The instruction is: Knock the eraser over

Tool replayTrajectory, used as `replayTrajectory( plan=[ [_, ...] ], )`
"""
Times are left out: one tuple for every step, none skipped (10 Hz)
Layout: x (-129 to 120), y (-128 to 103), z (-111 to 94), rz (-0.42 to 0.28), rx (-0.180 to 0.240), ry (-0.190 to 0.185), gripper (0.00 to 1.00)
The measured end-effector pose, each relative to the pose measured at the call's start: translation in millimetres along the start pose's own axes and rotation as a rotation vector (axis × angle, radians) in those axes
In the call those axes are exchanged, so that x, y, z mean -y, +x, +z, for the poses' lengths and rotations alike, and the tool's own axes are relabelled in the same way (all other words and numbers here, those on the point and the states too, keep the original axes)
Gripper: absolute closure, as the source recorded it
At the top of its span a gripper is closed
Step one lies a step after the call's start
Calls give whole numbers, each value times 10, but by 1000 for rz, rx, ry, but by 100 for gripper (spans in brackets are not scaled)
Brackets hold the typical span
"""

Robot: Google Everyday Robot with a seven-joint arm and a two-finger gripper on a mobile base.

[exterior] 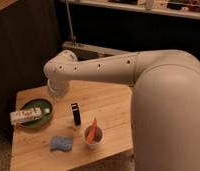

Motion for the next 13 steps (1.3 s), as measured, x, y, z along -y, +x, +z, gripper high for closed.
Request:
replayTrajectory(
  plan=[
    [56, 10, 76, 17, -34, -6, 100],
    [121, 45, 123, 38, -63, -15, 100],
    [154, 82, 129, 48, -79, -20, 100],
    [169, 116, 135, 53, -91, -26, 100],
    [212, 185, 168, 62, -107, -28, 100],
    [225, 266, 196, 61, -118, -28, 100],
    [187, 338, 193, 53, -125, -29, 100],
    [159, 402, 211, 49, -135, -26, 100],
    [141, 452, 241, 48, -144, -20, 100],
    [174, 488, 280, 48, -149, 5, 100],
    [194, 526, 330, 51, -159, 45, 100],
    [243, 544, 391, 66, -167, 77, 100],
    [345, 552, 391, 89, -170, 94, 100]
  ],
)
